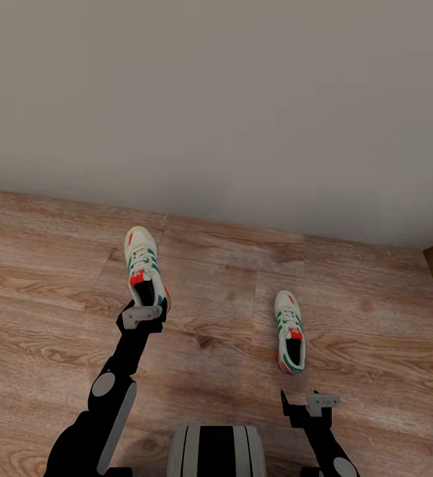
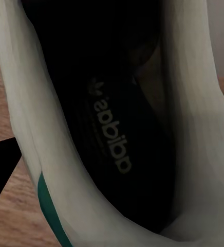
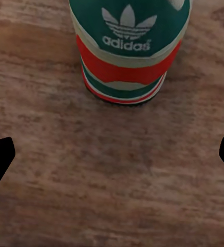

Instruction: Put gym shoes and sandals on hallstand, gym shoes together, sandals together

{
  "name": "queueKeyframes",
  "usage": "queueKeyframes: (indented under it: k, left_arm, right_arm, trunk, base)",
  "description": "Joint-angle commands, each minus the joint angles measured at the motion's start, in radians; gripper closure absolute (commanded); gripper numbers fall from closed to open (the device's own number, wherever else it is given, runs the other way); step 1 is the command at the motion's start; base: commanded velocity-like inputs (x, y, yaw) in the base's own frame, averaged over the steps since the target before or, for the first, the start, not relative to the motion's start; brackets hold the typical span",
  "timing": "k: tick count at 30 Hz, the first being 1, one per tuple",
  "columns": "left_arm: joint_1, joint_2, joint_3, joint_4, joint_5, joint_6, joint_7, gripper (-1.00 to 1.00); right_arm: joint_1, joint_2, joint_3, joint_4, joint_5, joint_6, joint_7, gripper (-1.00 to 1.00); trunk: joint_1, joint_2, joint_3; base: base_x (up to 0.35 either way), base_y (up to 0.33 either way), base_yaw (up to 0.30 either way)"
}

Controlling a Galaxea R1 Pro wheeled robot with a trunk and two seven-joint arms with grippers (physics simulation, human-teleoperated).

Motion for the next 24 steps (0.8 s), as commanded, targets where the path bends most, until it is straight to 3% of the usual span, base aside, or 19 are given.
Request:
queueKeyframes:
  k: [1, 15, 24]
  left_arm:
    - [0.0, 0.0, -0.002, 0.0, 0.005, -0.001, 0.007, 1.0]
    - [0.0, 0.0, -0.002, 0.0, 0.005, -0.001, 0.007, 1.0]
    - [0.0, 0.0, -0.002, 0.0, 0.006, -0.001, 0.007, 1.0]
  right_arm:
    - [0.0, 0.0, -0.001, 0.0, 0.002, -0.003, -0.001, -1.0]
    - [-0.033, 0.0, -0.001, 0.002, 0.002, -0.003, -0.001, -1.0]
    - [-0.035, 0.0, -0.001, 0.002, 0.002, -0.003, -0.001, -1.0]
  trunk:
    - [0.0, 0.0, -0.001]
    - [0.0, 0.0, -0.001]
    - [0.0, 0.0, -0.001]
  base:
    - [0.0, 0.0, 0.0]
    - [0.002, 0.0, 0.0]
    - [0.137, 0.0, 0.0]
